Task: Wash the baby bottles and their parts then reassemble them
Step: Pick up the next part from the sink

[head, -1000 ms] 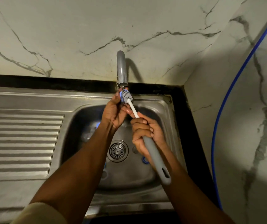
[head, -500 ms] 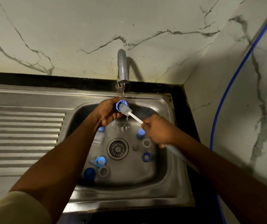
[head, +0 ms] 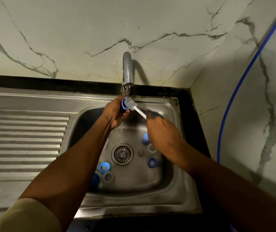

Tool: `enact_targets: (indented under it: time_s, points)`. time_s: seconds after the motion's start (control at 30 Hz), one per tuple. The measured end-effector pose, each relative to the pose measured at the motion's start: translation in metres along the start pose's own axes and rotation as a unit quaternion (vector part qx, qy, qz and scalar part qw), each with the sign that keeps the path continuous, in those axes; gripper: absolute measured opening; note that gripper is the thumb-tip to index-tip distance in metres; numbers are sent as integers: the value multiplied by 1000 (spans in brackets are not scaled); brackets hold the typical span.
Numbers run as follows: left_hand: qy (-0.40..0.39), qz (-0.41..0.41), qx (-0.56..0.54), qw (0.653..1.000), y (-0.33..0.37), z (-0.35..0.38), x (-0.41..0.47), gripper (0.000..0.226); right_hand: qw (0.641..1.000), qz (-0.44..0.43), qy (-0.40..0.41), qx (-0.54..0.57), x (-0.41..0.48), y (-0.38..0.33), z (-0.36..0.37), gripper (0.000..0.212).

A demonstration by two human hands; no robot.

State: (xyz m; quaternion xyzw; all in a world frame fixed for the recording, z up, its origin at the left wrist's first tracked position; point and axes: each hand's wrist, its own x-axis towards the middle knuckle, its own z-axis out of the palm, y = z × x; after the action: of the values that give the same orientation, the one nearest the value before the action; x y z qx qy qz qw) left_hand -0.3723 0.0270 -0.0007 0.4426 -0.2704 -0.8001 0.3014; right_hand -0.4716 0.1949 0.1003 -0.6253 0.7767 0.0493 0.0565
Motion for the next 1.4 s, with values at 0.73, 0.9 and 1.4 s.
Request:
enact_targets:
  time_s: [0.73,0.9,1.4]
  points:
    - [15,11,-262,965,-22,5,-15,26,571,236,-106,779,-15,-38,16,24]
    - [36,20,-224,974,-28,15,-15,42,630,241,-71,735,5,-50,10,27]
    - [19,41,-123,991,-5,0,2,10,735,214,-80,639,-5,-38,9,28]
